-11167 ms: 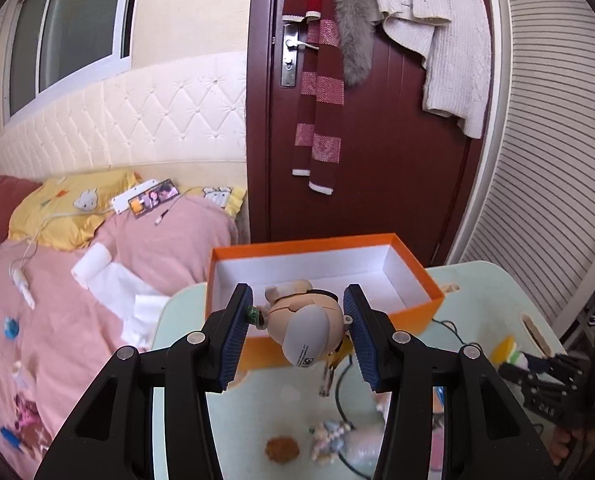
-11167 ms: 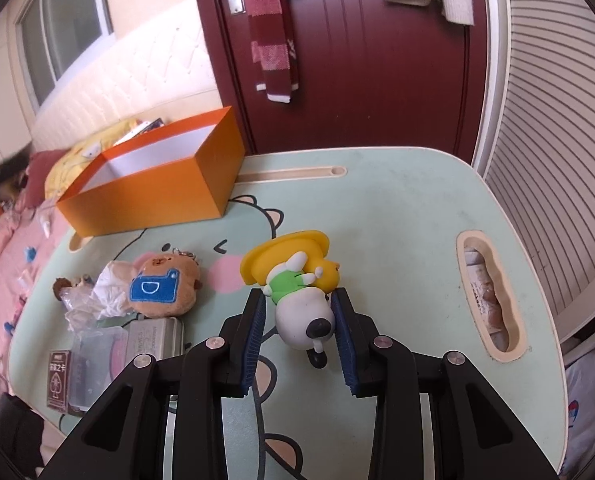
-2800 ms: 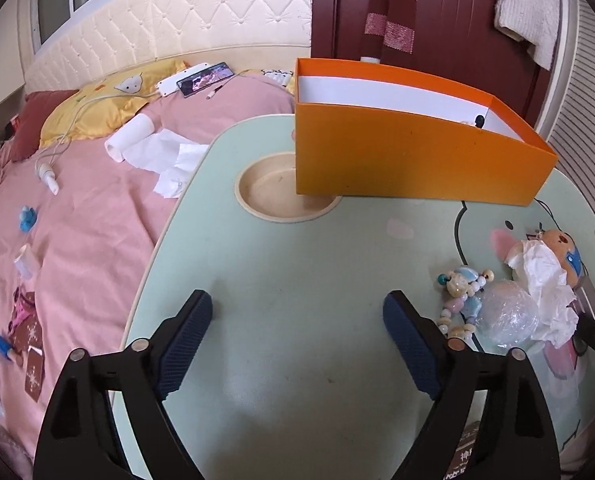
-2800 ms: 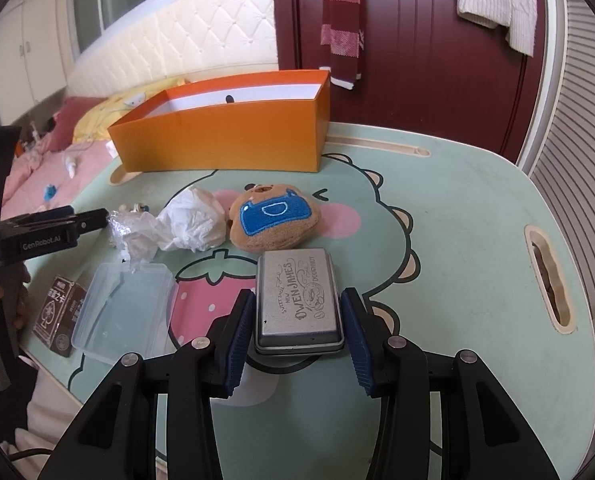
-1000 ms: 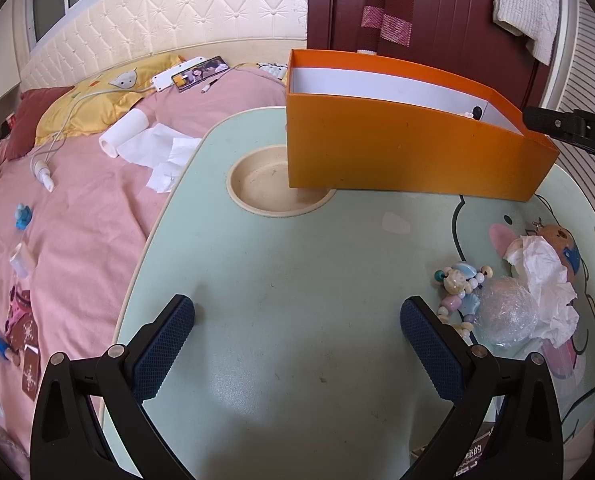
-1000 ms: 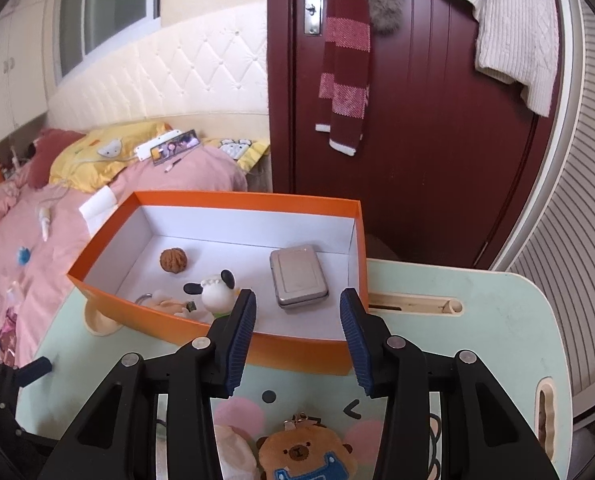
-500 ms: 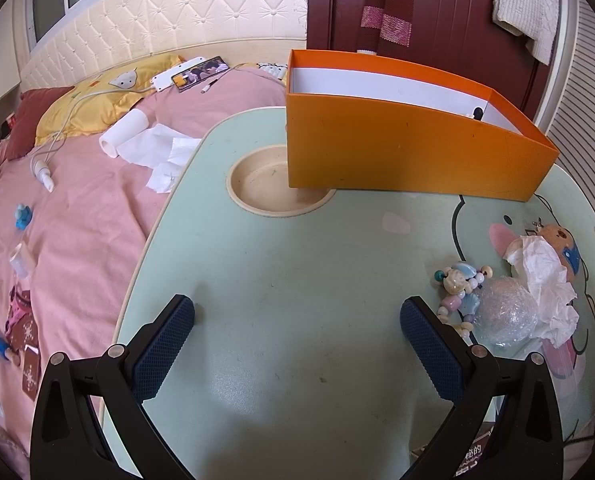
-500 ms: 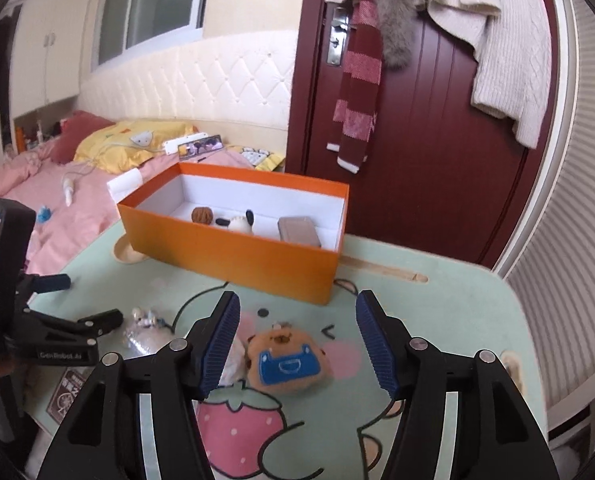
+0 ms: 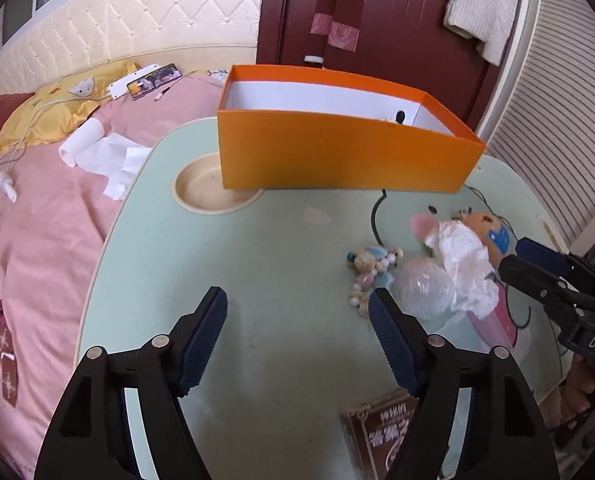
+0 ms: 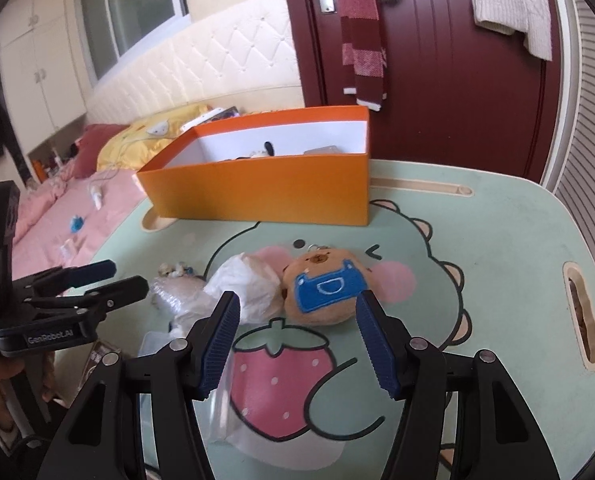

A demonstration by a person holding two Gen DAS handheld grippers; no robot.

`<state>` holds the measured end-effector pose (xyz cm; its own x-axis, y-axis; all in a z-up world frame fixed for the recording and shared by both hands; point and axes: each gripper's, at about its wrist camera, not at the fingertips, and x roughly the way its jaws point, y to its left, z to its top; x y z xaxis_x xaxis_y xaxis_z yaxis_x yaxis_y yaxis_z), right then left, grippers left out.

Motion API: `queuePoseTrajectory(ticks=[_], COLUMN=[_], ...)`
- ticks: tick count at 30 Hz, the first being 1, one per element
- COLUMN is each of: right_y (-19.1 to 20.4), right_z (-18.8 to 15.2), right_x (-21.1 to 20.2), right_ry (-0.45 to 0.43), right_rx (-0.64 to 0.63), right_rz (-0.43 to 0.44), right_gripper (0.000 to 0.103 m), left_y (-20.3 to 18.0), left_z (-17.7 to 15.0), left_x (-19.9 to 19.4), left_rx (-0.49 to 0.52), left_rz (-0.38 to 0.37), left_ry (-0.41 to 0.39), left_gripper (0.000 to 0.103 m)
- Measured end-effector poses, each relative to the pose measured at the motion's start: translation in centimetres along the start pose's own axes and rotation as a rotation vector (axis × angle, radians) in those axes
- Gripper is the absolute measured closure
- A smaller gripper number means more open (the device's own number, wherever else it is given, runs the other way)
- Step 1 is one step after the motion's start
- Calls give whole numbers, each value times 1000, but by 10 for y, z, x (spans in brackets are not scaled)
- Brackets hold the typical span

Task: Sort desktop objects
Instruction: 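Grasp the brown card box with the left tool while the right tool grasps the clear container, then carry the card box into the orange box with the left tool while the right tool carries the clear container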

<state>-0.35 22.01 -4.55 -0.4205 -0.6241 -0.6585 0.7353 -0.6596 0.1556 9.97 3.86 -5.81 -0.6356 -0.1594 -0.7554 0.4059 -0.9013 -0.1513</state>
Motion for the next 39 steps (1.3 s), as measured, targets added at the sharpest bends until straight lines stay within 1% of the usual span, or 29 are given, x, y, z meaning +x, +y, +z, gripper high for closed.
queuePoseTrajectory(ticks=[2,3,4,5,6,8,10,13,15,16,18,20,22,23,25,27,30,34,39], right_y=[10,14,19,26,32,46,59,63,60,57,49,38,23,15,6,6,19,32,26], right_z=[-5,-7,-9,-13,-17,-26,-31,-33,-34,-34,-33,-31,-27,-26,-24,-23,-25,-27,-29], right_x=[-8,-12,-16,-19,-21,-22,-21,-16,-9,-6,-2,-2,-2,-2,-3,-8,-14,-9,2], right_ry=[12,19,25,24,24,31,34,49,78,95,102,96,91,88,90,74,45,62,107], right_rx=[-22,-34,-45,-68,-91,-155,-216,-245,-233,-228,-195,-155,-98,-70,-25,-26,-82,-134,-106], right_rz=[44,66,88,88,88,75,57,27,35,41,57,33,-6,-26,-29,-24,-6,-26,-25], right_gripper=[42,39,35,26,20,18,19,19,19,19,19,19,19,19,19,19,19,19,19], left_y=[0,-2,-6,-11,-16,-27,-36,-38,-34,-32,-23,-15,-7,-5,-8,-12,-21,-28,-34], left_z=[-13,-21,-30,-40,-49,-60,-61,-58,-58,-58,-56,-53,-49,-48,-49,-51,-52,-52,-53], left_x=[-14,-21,-27,-31,-36,-43,-43,-40,-39,-38,-39,-39,-36,-36,-39,-45,-52,-42,-26], left_rx=[-5,2,24,51,78,123,164,158,135,122,93,68,22,11,29,57,95,109,136], left_rz=[-54,-80,-88,-87,-86,-83,-86,-100,-113,-106,-61,2,29,30,31,32,27,24,87], left_ry=[15,16,14,14,14,-15,-26,-26,-20,-18,-35,-62,-73,-75,-96,-124,-162,-130,-79], left_gripper=[30,30,30,30,30,30,30,30,29,29,29,29,29,29,29,29,29,29,29])
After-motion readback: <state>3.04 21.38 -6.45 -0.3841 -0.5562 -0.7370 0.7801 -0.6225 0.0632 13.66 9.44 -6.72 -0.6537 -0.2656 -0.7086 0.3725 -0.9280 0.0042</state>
